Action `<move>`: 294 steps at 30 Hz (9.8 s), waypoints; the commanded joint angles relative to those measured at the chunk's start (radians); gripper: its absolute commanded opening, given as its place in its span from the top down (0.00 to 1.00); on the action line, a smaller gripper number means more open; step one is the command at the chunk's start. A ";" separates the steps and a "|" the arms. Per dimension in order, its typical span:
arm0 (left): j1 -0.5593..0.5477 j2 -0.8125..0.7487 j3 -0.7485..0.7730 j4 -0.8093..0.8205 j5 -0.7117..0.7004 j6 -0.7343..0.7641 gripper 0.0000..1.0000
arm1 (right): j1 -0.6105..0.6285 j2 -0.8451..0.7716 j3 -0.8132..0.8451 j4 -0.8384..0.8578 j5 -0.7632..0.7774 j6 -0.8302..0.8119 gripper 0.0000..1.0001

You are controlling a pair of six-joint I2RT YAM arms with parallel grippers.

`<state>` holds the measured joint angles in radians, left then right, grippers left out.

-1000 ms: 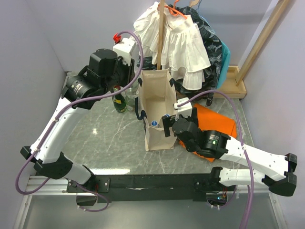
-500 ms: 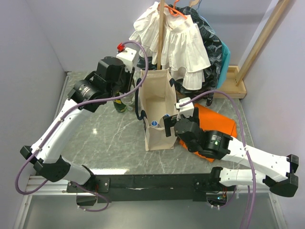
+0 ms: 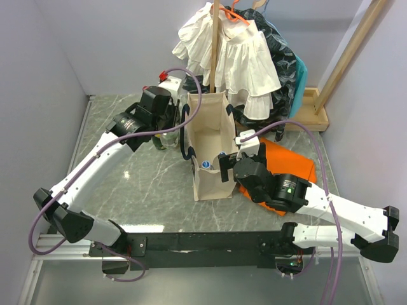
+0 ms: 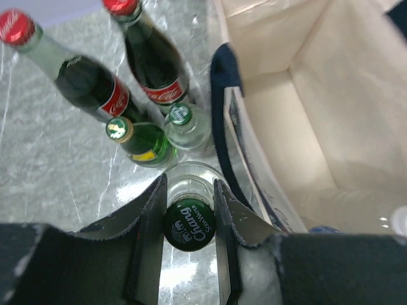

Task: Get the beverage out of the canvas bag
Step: Place the drink at the center of the board, then adjust the drink in the canvas bag.

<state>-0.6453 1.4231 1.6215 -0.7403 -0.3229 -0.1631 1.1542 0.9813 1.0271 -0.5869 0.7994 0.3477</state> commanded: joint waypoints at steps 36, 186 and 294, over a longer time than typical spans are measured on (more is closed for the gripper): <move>0.085 -0.141 -0.449 0.642 0.074 -0.116 0.99 | 0.006 0.017 0.014 0.029 0.024 -0.004 0.00; 0.068 -0.438 -0.361 0.398 0.403 -0.213 0.04 | 0.006 -0.078 0.133 -0.057 -0.031 -0.004 0.00; -0.235 0.280 -0.045 0.220 0.473 0.007 0.51 | -0.034 -0.135 -0.105 -0.171 0.083 0.298 0.00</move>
<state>-0.8707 1.7058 1.5284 -0.5220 0.1600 -0.1707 1.1229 0.8539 0.9298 -0.7547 0.8509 0.6567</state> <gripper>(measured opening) 0.568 0.999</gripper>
